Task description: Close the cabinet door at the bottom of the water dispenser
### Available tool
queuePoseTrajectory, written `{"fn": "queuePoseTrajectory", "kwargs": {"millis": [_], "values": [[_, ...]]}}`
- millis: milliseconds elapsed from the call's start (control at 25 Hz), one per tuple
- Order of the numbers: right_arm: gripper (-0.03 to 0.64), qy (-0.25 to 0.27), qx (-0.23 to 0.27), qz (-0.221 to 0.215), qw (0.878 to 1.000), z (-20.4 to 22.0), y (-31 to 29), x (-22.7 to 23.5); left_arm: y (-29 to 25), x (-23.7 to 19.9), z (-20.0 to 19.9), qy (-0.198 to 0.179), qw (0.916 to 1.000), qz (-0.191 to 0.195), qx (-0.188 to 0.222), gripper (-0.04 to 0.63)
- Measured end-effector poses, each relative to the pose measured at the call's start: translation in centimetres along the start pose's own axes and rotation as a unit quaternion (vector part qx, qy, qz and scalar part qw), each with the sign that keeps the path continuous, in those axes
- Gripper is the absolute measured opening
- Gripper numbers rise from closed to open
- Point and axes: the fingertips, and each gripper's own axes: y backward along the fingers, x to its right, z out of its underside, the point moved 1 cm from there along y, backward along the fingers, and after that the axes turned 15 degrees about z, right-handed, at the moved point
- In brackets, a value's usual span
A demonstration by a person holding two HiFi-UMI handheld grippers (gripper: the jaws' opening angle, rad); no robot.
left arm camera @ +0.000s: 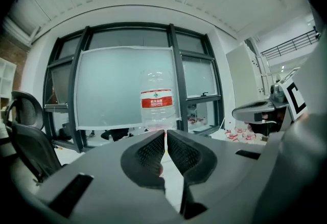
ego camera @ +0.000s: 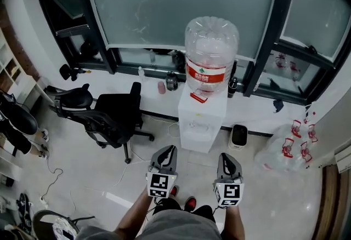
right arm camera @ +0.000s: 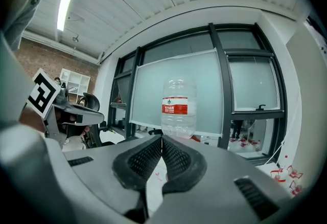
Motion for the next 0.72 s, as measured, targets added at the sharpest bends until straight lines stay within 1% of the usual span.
{"fn": "queuePoseTrajectory", "kwargs": {"millis": [240,440,720], "values": [[0.018,-0.009,-0.002,0.007,1.0,0.4,0.3,0.7,-0.2,1.0,0.3,0.001,0.9999,0.01,-0.003,0.035],[0.018,-0.012,0.002,0.003,1.0,0.2,0.2,0.7,-0.6,1.3,-0.1,-0.001,0.9999,0.015,-0.003,0.035],[0.018,-0.015,-0.006,0.007,1.0,0.6,0.1,1.0,-1.0,1.6,0.2,0.0,0.9998,0.02,-0.007,0.035]]}}
